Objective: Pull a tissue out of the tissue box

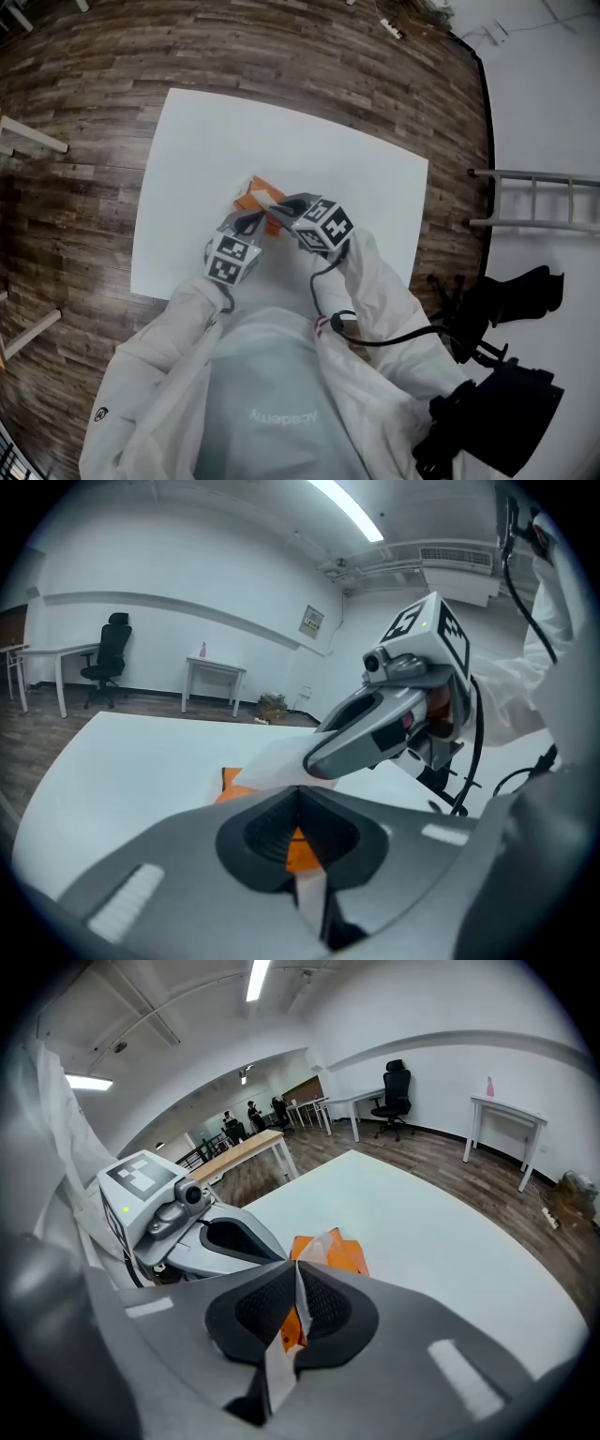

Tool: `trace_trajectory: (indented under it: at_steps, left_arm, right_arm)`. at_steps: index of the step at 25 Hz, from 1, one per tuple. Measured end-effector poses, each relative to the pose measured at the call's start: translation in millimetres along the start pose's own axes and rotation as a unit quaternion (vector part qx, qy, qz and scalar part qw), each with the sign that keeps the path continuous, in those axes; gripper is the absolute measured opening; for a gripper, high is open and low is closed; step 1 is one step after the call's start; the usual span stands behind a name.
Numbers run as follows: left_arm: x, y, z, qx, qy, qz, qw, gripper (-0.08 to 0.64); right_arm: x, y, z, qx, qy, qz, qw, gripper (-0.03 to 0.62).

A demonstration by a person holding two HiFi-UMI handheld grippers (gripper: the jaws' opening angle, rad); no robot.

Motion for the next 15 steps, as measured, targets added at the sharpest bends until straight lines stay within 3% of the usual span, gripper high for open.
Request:
trace_trajectory:
  at_steps: [15]
  left_arm:
    - [18,6,-6,-0.009,0.012,-0.011,0.9998,0.000]
  right_arm:
    - [-14,11,8,0.005,-0.018,-0.008,1.000,0.003]
Point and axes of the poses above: the fingertips, and each gripper's own axes: x forward along the fingers, y to its left, z out of its top, the point moved 5 cm from there along -x, backward along the fingers, and after that the axes turned 7 degrees about -x, right-handed, at the moved point
